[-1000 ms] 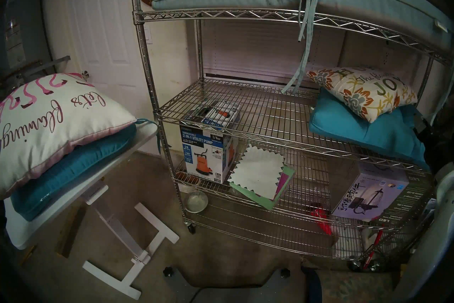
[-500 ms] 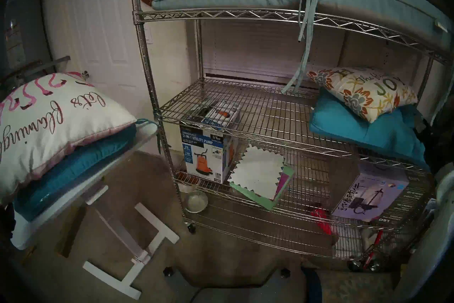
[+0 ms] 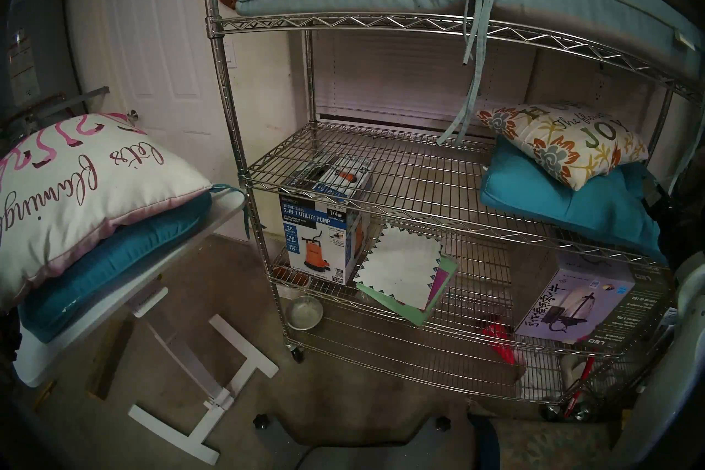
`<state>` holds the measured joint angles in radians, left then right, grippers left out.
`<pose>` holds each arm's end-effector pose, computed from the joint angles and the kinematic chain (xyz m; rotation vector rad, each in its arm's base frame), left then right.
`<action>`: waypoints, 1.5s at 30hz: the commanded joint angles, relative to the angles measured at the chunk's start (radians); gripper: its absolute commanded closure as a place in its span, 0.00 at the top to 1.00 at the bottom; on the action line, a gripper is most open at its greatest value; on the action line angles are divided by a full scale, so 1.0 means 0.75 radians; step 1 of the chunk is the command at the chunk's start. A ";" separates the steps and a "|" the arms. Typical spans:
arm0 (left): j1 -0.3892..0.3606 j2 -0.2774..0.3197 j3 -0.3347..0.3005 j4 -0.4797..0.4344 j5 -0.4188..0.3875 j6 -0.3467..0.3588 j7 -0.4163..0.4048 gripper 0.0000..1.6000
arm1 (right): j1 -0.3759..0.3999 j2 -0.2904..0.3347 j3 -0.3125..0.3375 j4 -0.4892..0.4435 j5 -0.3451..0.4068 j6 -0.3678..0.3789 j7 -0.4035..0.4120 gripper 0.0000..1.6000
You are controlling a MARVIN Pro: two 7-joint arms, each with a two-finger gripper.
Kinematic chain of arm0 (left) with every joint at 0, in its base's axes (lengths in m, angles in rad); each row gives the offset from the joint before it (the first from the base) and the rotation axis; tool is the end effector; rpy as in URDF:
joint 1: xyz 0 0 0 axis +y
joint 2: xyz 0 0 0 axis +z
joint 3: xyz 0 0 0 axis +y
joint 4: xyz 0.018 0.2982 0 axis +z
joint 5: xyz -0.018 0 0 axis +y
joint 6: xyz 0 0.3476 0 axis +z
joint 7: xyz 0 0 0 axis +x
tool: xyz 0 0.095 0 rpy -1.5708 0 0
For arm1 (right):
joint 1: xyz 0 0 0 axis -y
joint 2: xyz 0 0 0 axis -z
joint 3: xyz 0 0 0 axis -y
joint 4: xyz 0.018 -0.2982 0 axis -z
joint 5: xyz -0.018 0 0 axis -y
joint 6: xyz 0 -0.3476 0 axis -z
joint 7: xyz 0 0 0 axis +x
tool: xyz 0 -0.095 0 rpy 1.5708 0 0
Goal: Put cushion on the shelf
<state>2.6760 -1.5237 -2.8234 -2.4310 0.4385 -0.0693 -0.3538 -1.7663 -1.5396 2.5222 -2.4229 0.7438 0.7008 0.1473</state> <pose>0.0854 0.2953 -0.1045 -1.6101 0.8413 -0.7958 0.2293 -0.2427 -0.0555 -1.9181 0.6585 -2.3729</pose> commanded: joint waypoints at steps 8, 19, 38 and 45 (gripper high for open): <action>-0.022 0.030 -0.013 -0.017 0.017 0.011 -0.005 1.00 | 0.006 -0.004 -0.001 -0.027 -0.002 -0.009 -0.003 1.00; -0.039 0.029 -0.013 -0.017 0.029 0.013 -0.019 1.00 | 0.006 -0.004 -0.001 -0.027 -0.003 -0.009 -0.003 1.00; -0.068 0.022 -0.008 -0.017 0.048 0.015 -0.036 1.00 | -0.055 -0.073 -0.086 -0.027 0.118 -0.006 0.196 1.00; -0.078 0.020 -0.006 -0.017 0.054 0.015 -0.041 1.00 | -0.082 -0.092 -0.146 -0.027 0.163 0.002 0.292 1.00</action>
<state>2.6165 -1.5117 -2.8228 -2.4310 0.4801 -0.0551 -0.3848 -1.8130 -1.5961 2.4495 -2.4230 0.8264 0.7012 0.3026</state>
